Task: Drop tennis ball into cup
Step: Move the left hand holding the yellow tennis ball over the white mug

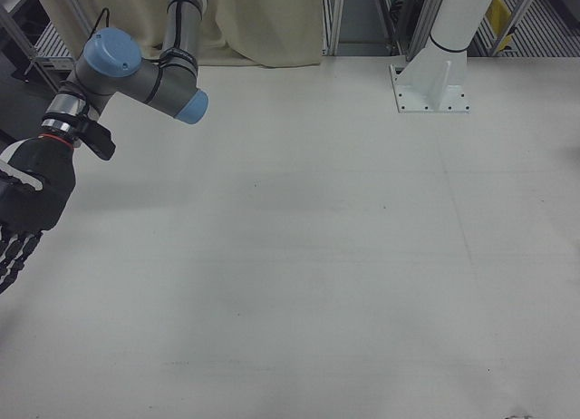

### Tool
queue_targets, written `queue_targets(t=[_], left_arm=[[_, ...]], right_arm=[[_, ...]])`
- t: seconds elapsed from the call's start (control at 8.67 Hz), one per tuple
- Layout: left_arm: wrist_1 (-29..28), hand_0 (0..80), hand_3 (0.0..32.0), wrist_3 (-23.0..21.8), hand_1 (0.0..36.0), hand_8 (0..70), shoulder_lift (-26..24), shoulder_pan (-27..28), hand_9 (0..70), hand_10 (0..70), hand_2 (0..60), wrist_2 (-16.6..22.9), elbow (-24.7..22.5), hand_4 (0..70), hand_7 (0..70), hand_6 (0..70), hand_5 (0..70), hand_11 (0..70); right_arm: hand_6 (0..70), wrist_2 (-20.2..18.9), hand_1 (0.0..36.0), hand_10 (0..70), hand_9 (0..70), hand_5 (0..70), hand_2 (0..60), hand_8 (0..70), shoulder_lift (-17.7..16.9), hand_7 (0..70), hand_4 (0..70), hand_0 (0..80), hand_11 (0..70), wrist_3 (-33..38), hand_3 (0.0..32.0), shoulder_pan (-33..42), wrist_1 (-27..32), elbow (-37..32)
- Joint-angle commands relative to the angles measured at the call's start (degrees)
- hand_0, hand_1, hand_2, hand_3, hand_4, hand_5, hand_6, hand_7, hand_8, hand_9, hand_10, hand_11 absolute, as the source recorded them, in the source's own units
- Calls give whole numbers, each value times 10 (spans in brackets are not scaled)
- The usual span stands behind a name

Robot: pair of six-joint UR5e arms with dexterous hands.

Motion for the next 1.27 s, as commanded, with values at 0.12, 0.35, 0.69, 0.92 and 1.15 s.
queue_targets(t=[0.12,0.35,0.69,0.92,1.15], left_arm=[[-18,610,0,-1,338,240,-9,21,225,246,570,2,22,241,325,580,206,384],[-18,575,0,-3,311,208,-8,21,196,219,520,4,16,202,279,492,180,343],[-16,572,0,-5,314,189,-15,17,188,209,522,6,14,192,271,424,167,328],[-7,572,0,-4,310,188,-29,17,178,199,506,6,19,180,254,440,170,314],[-6,563,0,-5,296,186,-27,11,168,191,475,5,22,160,237,456,170,302]], right_arm=[[0,0,0,0,0,0,0,0,0,0,0,0,0,0,0,1,0,0],[0,0,0,0,0,0,0,0,0,0,0,0,0,0,0,0,0,0],[0,0,0,0,0,0,0,0,0,0,0,0,0,0,0,0,0,0],[0,0,0,0,0,0,0,0,0,0,0,0,0,0,0,0,0,0],[0,0,0,0,0,0,0,0,0,0,0,0,0,0,0,0,0,0]])
